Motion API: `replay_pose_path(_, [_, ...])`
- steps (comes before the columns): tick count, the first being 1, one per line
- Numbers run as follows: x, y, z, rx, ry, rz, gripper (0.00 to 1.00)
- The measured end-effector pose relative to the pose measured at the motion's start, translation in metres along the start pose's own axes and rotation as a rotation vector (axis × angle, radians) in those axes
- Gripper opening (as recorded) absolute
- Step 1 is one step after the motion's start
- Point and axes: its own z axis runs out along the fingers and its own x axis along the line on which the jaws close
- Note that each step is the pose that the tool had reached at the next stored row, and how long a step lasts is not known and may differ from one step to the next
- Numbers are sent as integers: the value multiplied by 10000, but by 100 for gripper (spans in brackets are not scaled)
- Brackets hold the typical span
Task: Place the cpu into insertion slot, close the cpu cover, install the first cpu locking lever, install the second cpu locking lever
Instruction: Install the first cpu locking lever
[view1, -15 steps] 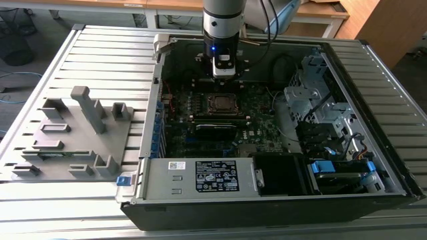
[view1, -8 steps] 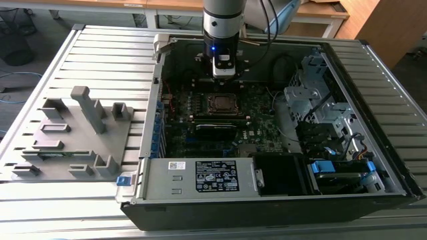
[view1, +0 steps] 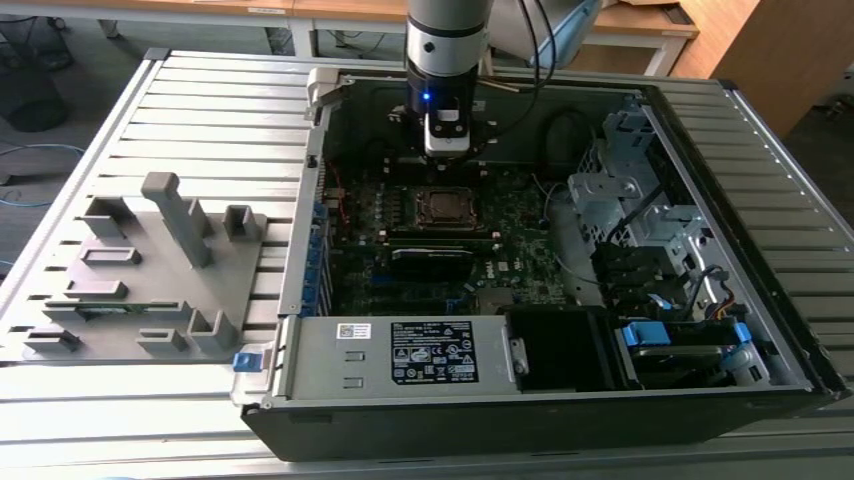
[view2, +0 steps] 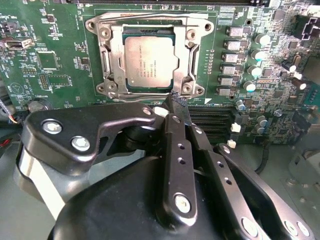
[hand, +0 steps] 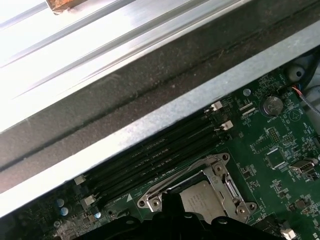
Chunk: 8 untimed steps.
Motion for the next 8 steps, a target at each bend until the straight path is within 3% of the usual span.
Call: replay_pose_path(8, [-30, 16, 8, -1, 6, -119, 11])
